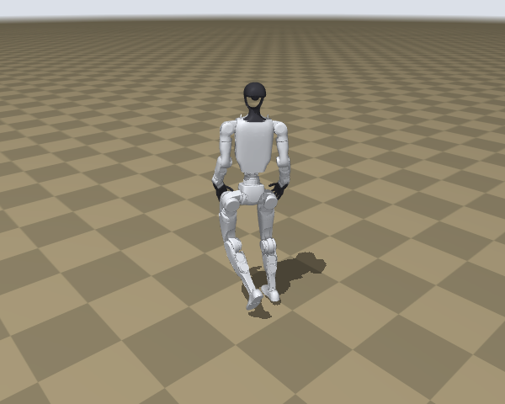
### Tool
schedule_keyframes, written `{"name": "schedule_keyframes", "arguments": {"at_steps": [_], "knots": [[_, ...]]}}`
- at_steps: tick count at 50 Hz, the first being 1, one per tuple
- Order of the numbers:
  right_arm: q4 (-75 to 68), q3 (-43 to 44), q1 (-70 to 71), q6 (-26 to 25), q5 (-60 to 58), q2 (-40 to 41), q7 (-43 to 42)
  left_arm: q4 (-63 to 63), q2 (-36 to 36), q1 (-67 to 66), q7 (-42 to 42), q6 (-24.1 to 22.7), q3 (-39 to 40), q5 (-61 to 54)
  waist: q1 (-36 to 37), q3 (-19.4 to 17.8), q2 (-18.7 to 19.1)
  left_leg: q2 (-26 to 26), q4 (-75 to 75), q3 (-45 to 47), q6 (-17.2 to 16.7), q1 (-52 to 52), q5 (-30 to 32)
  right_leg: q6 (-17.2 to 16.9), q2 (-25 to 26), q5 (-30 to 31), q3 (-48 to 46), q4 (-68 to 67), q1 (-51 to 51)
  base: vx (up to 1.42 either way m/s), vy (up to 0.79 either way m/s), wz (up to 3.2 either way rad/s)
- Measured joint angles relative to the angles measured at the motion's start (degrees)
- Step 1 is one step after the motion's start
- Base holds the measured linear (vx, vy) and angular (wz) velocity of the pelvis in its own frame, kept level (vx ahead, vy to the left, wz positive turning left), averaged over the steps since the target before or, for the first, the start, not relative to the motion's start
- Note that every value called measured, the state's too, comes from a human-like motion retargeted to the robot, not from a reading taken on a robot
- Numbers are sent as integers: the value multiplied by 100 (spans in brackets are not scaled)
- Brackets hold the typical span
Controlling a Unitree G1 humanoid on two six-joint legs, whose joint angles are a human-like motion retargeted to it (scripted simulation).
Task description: Walk run
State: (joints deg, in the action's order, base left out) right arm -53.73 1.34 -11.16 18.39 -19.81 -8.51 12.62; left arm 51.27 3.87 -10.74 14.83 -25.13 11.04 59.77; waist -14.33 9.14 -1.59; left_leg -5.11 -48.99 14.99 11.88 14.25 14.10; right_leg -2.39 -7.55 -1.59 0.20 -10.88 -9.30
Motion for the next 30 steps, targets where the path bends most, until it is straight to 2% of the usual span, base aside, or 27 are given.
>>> {"name": "schedule_keyframes", "arguments": {"at_steps": [3,6,10,11,12,13,14,15,17,18,20,22,25,27,28,30], "knots": [[-96,-167,39,-46,-350,-112,363,-132,-29,-38,-224,-99,62,-256,548,-84,-152,-648,867,-267,-299,565,-891,-153,-52,461,-396,382,417,64,-9,21],[19,-309,128,8,-845,-259,529,-158,-14,26,-7,-35,85,-745,916,-247,15,-663,2345,-329,-740,759,-1238,-244,258,604,-855,601,824,57,-7,55],[86,-413,225,70,-1211,-337,333,-215,25,100,498,194,172,-1087,1241,-446,310,-584,4254,433,-836,675,-1401,-287,815,320,-1203,624,1373,63,-10,99],[24,-407,273,61,-1211,-326,308,-219,16,110,529,239,208,-1080,1229,-470,333,-634,4573,913,-706,562,-1303,-327,893,270,-1380,595,1505,66,-14,148],[-56,-413,329,53,-1194,-317,306,-216,-4,107,545,286,256,-1062,1223,-484,309,-683,4823,1412,-433,433,-1190,-382,916,258,-1549,553,1637,84,-19,143],[-176,-446,400,51,-1143,-311,349,-202,-46,79,527,334,326,-1022,1229,-478,191,-733,4936,1948,126,272,-1048,-467,832,322,-1699,485,1766,97,-38,79],[-313,-521,492,54,-1086,-297,453,-199,-83,14,516,393,419,-968,1288,-470,73,-697,4949,2130,312,94,-1208,-521,792,503,-1730,347,1887,106,-64,5],[-460,-618,594,61,-1026,-279,588,-201,-117,-70,507,456,524,-906,1373,-460,-45,-618,4912,2135,312,-92,-1520,-561,774,742,-1702,174,2004,113,-70,-27],[-682,-767,769,68,-1107,-263,999,-238,-224,-309,506,526,796,-867,1328,-364,-40,-488,4602,1722,312,-234,-1990,-735,743,1858,-1988,-541,1915,114,-31,30],[-728,-831,826,44,-1267,-261,1127,-223,-299,-401,497,516,977,-928,1185,-293,40,-378,4405,1460,312,-213,-2097,-779,879,2432,-1739,-1077,1627,87,20,108],[-691,-1004,916,-15,-1611,-254,1108,-168,-429,-466,553,544,1289,-1154,934,-277,392,-35,4045,1108,312,-140,-2170,-930,1363,3097,-815,-2371,900,53,40,136],[-534,-1082,914,35,-1630,-327,768,-148,-483,-420,717,679,1196,-1326,1036,-364,777,90,4020,676,312,-290,-2161,-810,1571,2528,-349,-3158,478,51,35,155],[-265,-1018,715,331,-1372,-452,218,-144,-467,-322,847,791,893,-1392,1107,-388,1032,-47,4219,-194,312,-611,-1949,145,1105,1737,-781,-3430,-14,45,26,244],[-143,-606,581,742,-1194,-435,-122,-208,-370,-197,948,652,608,-1313,1108,-374,1138,-194,4222,-922,312,-636,-1752,545,708,1099,-950,-3268,-351,37,13,352],[-86,-358,507,893,-1046,-399,-335,-269,-302,-158,996,538,449,-1261,986,-347,1204,-261,4169,-1355,312,-627,-1670,598,540,883,-1037,-3060,-509,46,6,431],[26,18,349,1103,-690,-307,-735,-396,-197,-126,1017,344,244,-1148,708,-238,1224,-467,4082,-2095,312,-617,-1531,473,364,775,-1004,-2345,-762,49,-5,448]]}}
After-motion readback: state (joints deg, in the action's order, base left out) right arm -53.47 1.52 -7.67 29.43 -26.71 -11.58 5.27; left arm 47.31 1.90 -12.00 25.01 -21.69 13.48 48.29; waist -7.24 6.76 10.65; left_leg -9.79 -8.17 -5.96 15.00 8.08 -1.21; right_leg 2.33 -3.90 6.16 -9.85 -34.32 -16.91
